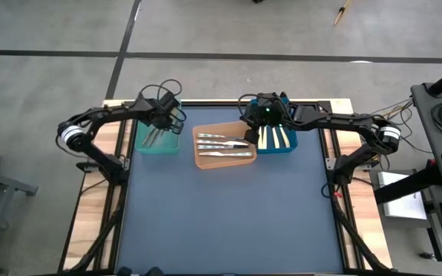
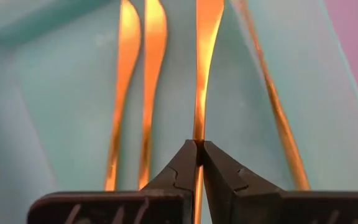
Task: Sort silverware by color (type)
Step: Adjust the gold knives in the green bin
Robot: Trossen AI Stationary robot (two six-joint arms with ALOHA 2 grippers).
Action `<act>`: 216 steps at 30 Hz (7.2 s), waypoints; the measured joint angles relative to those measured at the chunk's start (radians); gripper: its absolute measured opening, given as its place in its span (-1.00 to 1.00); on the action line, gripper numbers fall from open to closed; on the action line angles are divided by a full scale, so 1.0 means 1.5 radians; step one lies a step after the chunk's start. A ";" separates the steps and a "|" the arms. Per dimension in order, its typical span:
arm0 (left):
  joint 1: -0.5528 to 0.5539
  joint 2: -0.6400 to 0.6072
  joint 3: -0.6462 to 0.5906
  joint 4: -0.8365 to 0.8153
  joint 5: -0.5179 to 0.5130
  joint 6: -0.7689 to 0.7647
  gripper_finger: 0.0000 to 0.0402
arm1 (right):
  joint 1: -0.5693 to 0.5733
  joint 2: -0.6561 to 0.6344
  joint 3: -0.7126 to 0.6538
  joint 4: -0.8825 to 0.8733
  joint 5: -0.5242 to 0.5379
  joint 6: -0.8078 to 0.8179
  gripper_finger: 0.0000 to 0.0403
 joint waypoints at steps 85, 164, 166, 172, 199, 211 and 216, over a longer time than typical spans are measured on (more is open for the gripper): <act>-0.053 -0.006 0.055 -0.081 0.089 0.010 -0.46 | 0.000 0.000 -0.002 -0.001 0.000 0.000 -0.95; 0.035 -0.032 -0.115 0.204 0.156 0.471 -1.00 | 0.000 0.000 0.016 0.000 0.000 0.115 -0.95; 0.035 -0.032 -0.111 0.200 0.157 0.456 -1.00 | 0.000 0.000 0.016 0.000 0.000 0.115 -0.95; 0.035 -0.032 -0.109 0.196 0.251 0.449 -1.00 | 0.000 0.000 0.016 0.000 0.000 0.115 -0.95; 0.035 -0.033 -0.140 0.229 0.240 0.409 -1.00 | 0.000 0.000 0.016 -0.001 0.000 0.107 -0.95; 0.035 -0.066 -0.121 0.185 0.182 0.383 -1.00 | 0.000 0.000 0.016 -0.001 0.000 0.108 -0.95; 0.035 -0.119 -0.119 0.164 0.174 0.337 -1.00 | 0.000 0.000 0.016 -0.001 0.000 0.107 -0.95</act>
